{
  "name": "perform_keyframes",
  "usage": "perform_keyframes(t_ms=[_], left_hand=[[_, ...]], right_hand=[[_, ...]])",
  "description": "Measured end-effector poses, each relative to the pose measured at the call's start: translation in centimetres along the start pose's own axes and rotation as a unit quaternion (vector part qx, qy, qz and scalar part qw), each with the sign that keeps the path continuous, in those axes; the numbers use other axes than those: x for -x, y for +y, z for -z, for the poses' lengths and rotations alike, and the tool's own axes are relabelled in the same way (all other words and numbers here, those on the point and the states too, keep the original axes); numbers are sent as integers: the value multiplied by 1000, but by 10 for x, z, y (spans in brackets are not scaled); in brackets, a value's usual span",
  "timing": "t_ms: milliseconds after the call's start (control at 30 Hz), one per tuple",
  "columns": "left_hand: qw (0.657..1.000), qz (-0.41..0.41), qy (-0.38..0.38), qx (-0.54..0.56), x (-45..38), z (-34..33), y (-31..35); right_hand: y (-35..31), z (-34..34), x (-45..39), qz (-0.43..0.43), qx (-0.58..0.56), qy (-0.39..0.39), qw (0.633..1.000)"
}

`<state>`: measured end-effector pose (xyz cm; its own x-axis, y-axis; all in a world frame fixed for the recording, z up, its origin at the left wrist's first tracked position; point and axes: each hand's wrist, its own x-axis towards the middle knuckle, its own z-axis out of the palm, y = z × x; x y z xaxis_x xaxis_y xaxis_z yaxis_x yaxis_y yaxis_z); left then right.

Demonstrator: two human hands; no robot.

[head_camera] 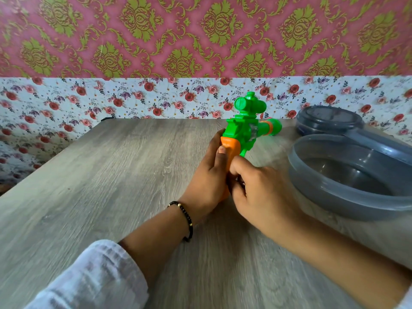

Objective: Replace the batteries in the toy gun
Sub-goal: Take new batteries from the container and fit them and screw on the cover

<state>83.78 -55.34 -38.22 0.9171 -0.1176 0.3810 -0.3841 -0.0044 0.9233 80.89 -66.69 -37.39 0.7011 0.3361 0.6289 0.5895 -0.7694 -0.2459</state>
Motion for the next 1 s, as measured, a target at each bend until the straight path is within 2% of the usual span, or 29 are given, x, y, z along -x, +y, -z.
perform_keyframes(t_ms=[100, 167, 267, 367, 467, 567, 633, 767, 1000], left_hand=[[1000, 26, 4, 10, -2, 3, 3], [998, 52, 22, 34, -3, 6, 3], [992, 97, 35, 67, -4, 5, 2], [991, 100, 30, 82, -2, 3, 1], [992, 97, 15, 77, -1, 3, 3], [994, 83, 4, 65, 0, 1, 4], [996, 72, -1, 59, 1, -1, 6], [997, 51, 4, 50, -1, -1, 4], [999, 37, 1, 36, -1, 2, 5]], right_hand=[[-3, -2, -2, -29, -52, 11, 998], [-3, 2, -6, -2, -46, -6, 999], [2, 12, -9, 94, 58, -22, 994], [7, 22, -9, 188, 181, -39, 965], [11, 25, -9, 251, 235, -22, 939], [16, 24, -9, 274, 248, -11, 929], [18, 21, -7, 249, 227, -20, 941], [13, 8, -4, 121, 82, -31, 989], [2, 0, -3, 0, -47, -29, 998]])
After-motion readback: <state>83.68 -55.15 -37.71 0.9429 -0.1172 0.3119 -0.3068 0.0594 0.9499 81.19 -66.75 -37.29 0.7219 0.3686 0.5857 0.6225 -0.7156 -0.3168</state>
